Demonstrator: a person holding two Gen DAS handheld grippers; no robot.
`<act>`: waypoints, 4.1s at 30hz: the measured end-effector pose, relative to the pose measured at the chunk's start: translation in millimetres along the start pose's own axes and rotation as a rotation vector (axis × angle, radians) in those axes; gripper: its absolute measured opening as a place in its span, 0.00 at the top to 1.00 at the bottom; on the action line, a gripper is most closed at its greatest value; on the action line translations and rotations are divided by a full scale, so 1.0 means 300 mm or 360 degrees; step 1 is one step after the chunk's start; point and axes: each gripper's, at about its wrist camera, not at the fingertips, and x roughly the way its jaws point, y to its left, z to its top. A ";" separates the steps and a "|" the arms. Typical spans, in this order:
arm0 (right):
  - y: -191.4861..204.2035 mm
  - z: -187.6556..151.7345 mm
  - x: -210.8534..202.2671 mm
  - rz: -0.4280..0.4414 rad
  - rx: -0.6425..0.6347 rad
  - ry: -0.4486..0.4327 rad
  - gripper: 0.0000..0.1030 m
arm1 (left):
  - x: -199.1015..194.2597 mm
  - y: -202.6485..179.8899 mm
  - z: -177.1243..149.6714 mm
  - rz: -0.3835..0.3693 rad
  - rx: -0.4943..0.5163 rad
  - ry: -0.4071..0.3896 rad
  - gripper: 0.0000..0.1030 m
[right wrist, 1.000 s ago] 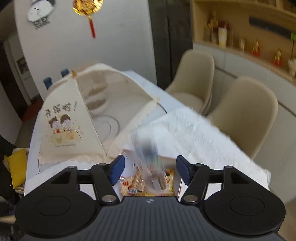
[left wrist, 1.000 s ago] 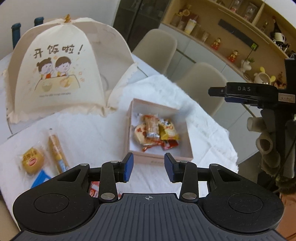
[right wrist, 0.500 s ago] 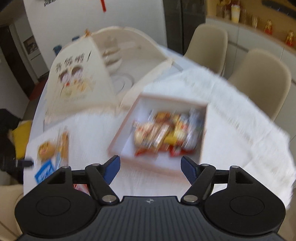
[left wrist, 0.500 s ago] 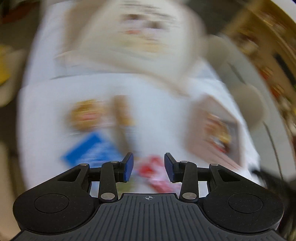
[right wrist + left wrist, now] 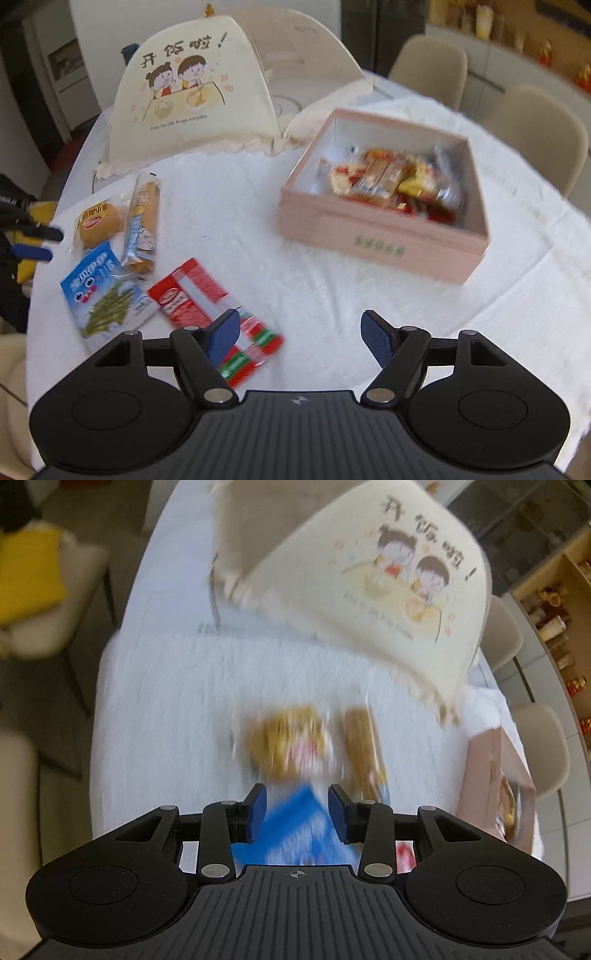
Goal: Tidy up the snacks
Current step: 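Grasp the yellow round bun packet with the left tool, then grasp the long blue-labeled bread stick with right tool while left holds the bun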
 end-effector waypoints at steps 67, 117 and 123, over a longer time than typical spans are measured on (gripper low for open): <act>0.157 0.014 0.123 0.0153 -0.0470 -0.0065 0.29 | -0.013 -0.222 -0.382 0.0199 0.0930 0.0238 0.66; 0.315 0.188 0.328 0.0272 -0.0503 0.0350 0.69 | -0.123 -0.085 -0.453 -0.0404 0.0362 0.0513 0.47; 0.032 0.036 0.201 0.0126 -0.0320 0.0369 0.69 | -0.036 -0.189 -0.535 -0.0445 0.0485 0.0669 0.47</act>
